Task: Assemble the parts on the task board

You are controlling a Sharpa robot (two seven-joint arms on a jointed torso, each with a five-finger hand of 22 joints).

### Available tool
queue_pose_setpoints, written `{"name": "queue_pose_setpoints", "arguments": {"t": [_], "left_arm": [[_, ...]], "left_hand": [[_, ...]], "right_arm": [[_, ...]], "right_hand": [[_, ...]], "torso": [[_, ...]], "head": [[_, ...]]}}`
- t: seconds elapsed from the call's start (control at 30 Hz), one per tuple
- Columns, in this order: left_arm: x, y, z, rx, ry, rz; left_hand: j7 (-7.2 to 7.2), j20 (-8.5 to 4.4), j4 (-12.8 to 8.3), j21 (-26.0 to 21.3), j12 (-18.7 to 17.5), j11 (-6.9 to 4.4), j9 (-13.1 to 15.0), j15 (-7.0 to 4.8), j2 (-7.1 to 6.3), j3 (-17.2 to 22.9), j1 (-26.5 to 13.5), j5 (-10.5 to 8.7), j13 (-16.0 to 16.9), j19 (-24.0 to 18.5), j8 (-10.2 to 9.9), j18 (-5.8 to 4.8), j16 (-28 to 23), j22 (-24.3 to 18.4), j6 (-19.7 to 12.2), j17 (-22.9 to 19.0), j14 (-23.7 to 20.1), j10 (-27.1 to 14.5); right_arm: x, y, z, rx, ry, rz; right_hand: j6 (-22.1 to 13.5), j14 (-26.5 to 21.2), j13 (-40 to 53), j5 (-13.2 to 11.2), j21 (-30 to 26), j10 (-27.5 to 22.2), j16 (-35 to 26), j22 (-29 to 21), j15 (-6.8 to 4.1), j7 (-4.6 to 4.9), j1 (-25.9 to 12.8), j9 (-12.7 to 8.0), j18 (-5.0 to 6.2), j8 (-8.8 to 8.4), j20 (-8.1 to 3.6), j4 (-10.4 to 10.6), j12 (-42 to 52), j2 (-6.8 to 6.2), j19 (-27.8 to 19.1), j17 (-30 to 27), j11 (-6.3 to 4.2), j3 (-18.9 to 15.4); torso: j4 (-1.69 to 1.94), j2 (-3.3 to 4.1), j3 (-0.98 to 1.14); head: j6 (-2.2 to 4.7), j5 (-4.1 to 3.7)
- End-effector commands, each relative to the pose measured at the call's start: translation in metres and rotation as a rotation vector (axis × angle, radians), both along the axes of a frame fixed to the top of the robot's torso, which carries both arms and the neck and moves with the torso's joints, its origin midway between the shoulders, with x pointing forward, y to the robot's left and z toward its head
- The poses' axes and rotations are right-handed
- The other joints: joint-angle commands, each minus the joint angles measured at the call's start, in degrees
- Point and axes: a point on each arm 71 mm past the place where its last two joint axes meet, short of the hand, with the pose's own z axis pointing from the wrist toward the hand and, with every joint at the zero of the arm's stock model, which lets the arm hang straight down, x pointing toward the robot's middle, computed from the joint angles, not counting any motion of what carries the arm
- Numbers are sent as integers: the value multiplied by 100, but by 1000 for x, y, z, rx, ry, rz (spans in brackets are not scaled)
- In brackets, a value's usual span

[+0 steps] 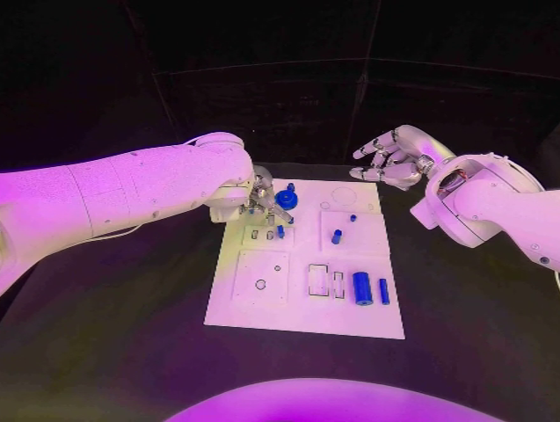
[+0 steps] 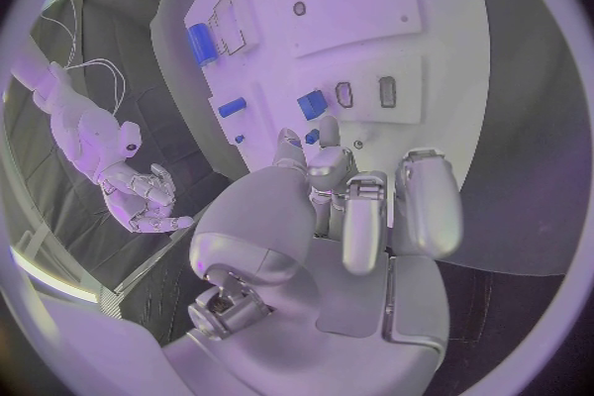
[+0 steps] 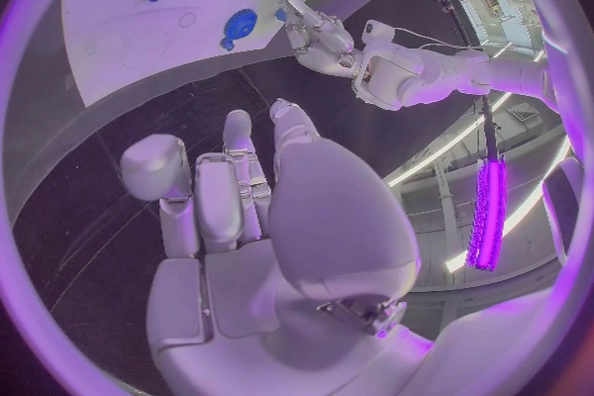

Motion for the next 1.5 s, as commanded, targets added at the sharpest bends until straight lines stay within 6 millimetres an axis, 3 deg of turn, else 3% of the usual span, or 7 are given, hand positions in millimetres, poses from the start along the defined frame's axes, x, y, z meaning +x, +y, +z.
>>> {"name": "queue_pose_setpoints", "arguments": {"t": [0.03,1.5], "left_arm": [[0,-1,-1,29,15,-13],[0,-10,-11,53,59,-41]], "left_hand": [[-7,16,3,30,17,16,8,-19,-2,27,36,-7,10,20,39,-84,17,4,-38,1508,595,-16],[-6,24,-111,74,16,19,158,-13,-50,196,87,-6,33,21,91,-93,17,71,-103,1508,595,-24]], "right_arm": [[0,2,0,-9,9,16],[2,6,-1,-8,21,26]], "right_hand": [[-36,115,-4,-20,-30,-24,-33,-7,-41,4,33,-2,68,15,-2,20,-21,-5,-24,-5,-3,-11],[-29,119,-24,-56,-34,-12,-40,-3,-41,3,24,0,66,24,-2,54,-20,3,-15,-2,-3,-32]], "torso": [[-1,0,0],[-2,-2,3]], "head": [[-20,-2],[-69,-7]]}}
